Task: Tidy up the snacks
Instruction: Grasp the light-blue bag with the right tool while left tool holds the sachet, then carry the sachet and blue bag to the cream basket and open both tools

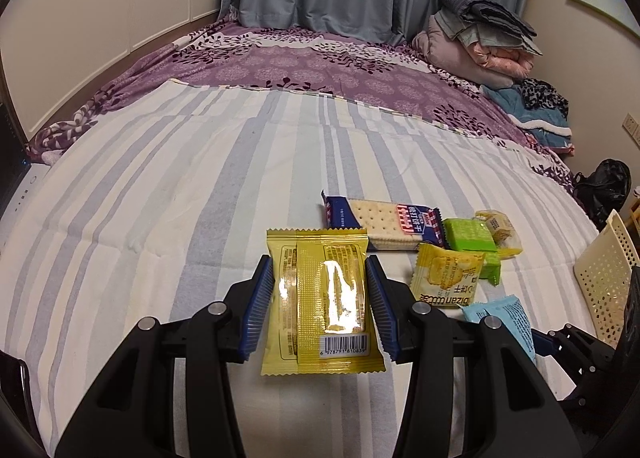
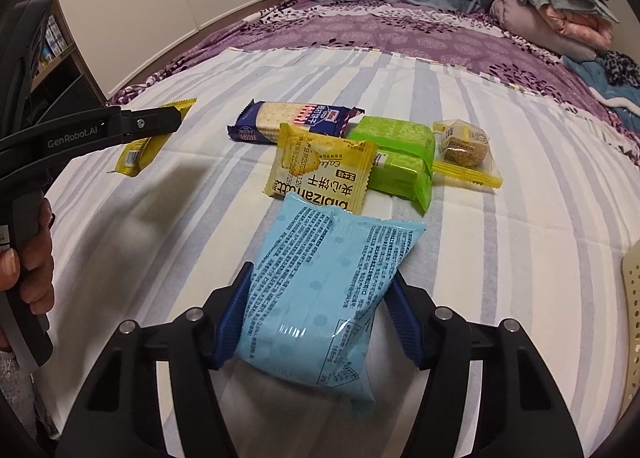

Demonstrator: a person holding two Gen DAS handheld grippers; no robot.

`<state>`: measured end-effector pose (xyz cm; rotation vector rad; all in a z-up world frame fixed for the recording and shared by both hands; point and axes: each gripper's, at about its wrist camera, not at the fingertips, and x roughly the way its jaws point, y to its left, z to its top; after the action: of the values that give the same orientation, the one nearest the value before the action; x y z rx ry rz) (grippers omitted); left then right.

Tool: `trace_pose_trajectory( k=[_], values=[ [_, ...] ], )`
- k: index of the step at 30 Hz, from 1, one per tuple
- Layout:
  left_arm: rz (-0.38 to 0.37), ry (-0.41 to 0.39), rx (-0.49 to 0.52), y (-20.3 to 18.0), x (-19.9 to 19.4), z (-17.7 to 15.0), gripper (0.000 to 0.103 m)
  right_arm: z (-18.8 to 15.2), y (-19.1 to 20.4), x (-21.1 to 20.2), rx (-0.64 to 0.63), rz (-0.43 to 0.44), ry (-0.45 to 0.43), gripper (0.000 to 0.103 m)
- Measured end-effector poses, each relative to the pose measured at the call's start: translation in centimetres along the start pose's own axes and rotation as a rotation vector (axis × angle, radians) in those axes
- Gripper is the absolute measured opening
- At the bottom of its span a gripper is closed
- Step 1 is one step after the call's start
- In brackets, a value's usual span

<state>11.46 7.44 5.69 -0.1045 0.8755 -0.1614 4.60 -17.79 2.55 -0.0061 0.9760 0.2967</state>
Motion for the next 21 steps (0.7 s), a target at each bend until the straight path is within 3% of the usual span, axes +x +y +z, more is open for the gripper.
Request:
trace_pose_trajectory(
  k=[8,21],
  values=[
    [-0.017,-0.039,0.024,-1.4,-2.3,0.4,0.048,-0.2,-1.0,-3.3,0.028,-0.002,-0.074,0.063],
    [-0.049,-0.09,0.094,-5.4,-5.7,0.7,0.048,0.5,-5.8,-9.8,0.14,-0.036,-0.235,0.063]
  ],
)
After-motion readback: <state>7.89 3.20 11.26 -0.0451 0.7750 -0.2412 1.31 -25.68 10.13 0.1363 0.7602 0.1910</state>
